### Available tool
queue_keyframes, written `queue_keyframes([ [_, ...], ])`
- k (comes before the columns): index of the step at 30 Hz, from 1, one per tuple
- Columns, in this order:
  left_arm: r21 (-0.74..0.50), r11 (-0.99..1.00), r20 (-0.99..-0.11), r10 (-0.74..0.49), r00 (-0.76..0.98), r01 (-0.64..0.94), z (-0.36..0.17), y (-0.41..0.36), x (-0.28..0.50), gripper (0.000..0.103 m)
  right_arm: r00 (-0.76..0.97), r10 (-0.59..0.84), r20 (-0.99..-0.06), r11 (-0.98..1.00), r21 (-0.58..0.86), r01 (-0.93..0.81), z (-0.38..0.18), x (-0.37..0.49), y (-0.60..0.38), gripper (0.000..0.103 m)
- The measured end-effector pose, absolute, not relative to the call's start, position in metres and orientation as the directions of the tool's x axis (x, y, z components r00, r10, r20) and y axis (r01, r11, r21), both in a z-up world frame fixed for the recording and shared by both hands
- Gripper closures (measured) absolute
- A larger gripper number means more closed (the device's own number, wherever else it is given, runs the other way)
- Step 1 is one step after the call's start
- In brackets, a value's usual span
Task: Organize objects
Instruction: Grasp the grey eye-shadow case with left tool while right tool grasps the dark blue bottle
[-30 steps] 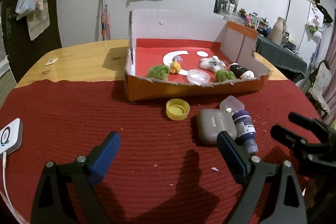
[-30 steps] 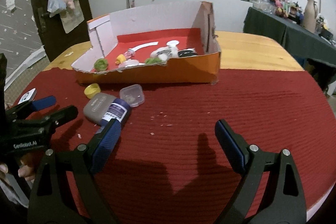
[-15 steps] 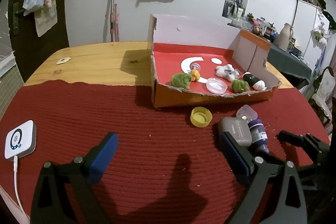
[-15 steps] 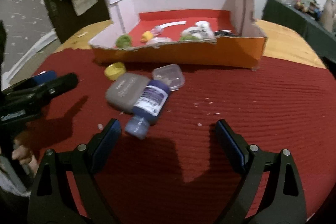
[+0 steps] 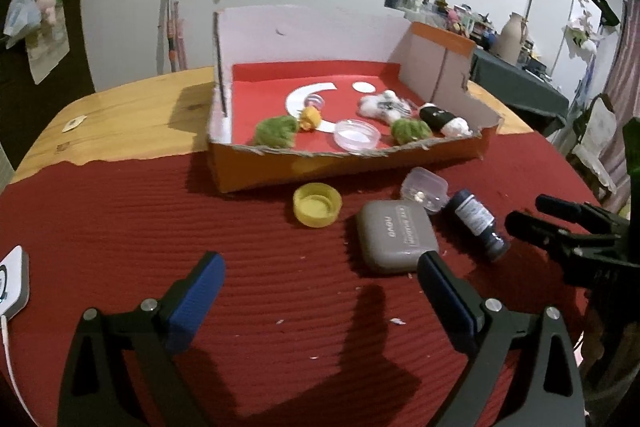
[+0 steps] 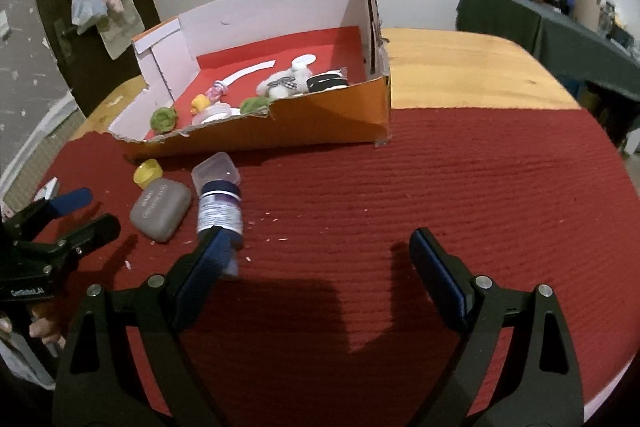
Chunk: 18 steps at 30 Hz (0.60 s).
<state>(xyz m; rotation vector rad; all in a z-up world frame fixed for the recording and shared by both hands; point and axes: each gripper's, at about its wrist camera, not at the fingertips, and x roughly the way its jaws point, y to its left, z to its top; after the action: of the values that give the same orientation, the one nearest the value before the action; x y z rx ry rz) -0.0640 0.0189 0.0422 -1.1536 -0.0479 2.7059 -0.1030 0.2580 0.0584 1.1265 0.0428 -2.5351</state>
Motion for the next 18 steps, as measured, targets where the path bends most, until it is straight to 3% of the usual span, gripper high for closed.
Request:
queue_keyframes([
  [6, -0.090, -0.976, -0.721, 0.201, -0.664, -0.198, 0.040, 0.028, -0.068, 0.005, -0.566, -0.378, -0.733, -0.890, 0.121, 0.439, 0.053, -0.094, 0.234, 0.011],
  [18, -0.051, -0.966, -0.745, 0.207, -0.634, -0.255, 0.036, 0.049, -0.076, 0.005, -0.590, -0.304, -0.748, -0.924, 0.082, 0.372, 0.049, -0.107, 0.254, 0.011],
])
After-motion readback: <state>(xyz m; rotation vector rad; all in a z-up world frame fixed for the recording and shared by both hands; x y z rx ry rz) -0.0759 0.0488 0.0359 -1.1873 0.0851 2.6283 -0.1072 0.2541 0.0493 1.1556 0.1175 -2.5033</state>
